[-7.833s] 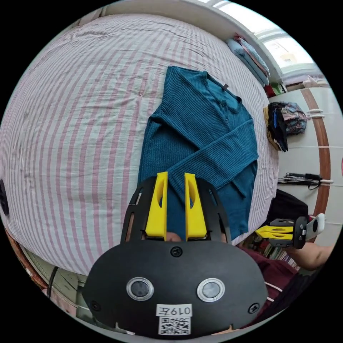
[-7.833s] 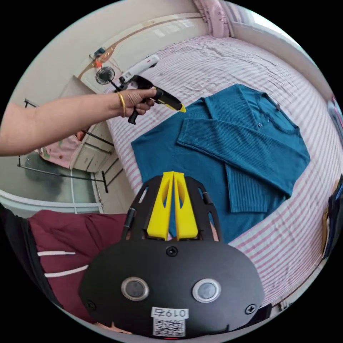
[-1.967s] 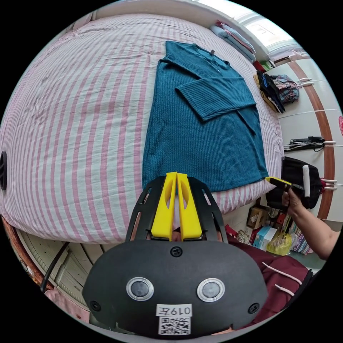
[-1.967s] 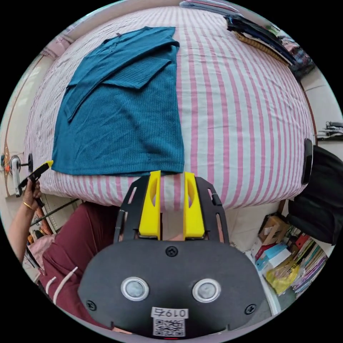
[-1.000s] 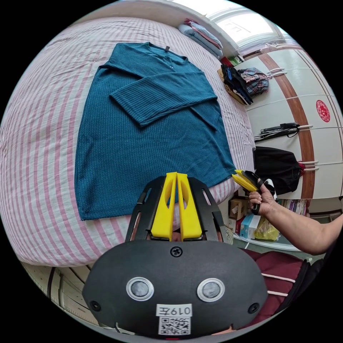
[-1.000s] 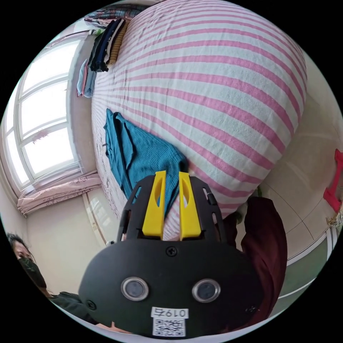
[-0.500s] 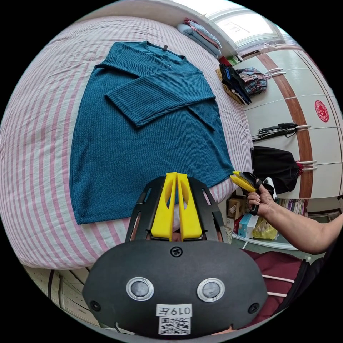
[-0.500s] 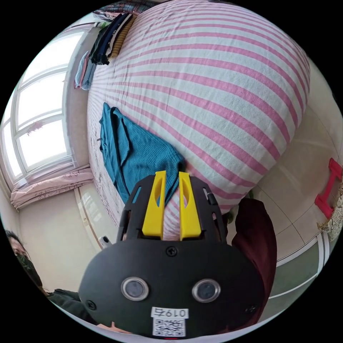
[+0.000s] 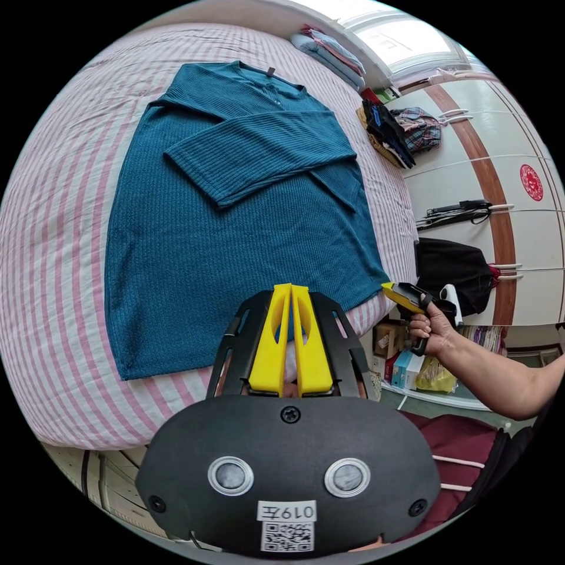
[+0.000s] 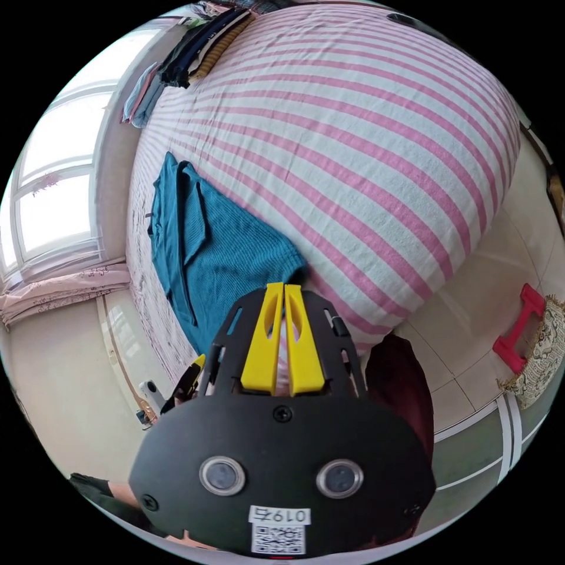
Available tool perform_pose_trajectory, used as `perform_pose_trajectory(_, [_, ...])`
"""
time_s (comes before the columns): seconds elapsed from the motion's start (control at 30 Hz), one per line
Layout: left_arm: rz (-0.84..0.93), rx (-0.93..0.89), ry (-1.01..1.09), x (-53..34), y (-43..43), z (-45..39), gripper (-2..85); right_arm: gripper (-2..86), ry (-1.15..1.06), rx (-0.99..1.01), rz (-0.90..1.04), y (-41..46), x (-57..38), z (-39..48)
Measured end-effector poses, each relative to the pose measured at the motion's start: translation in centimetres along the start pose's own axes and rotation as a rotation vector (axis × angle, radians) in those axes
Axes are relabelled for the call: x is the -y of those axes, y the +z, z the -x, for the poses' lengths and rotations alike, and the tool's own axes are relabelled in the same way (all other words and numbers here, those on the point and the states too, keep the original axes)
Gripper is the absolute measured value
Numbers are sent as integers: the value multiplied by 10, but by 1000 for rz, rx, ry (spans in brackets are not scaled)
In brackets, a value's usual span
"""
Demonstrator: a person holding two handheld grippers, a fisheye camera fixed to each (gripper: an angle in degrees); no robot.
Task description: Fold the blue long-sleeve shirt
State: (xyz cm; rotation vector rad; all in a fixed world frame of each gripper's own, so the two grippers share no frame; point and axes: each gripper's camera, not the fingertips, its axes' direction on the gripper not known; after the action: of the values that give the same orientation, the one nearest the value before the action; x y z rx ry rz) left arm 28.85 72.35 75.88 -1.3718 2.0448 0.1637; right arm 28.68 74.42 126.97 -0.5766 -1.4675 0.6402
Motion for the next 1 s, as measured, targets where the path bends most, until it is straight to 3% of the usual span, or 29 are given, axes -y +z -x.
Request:
perform_pose_trajectory(0.23, [61,-69,87,6,29,-33,8,-10,-42,-68,28,-1,1,4])
perform_pose_trajectory(0.4, [117,-55,264,14,70,-93,8,-10,-63,-90,44,5,12,15])
perform_pose_trajectory(0.7, [250,248,671,-13,123,-192,19,-10,-66,-104,51,7,29,36])
perform_pose_trajectory(1.0, [250,465,808,-35,150,-224,7,-10,-63,-97,64,8,43,50])
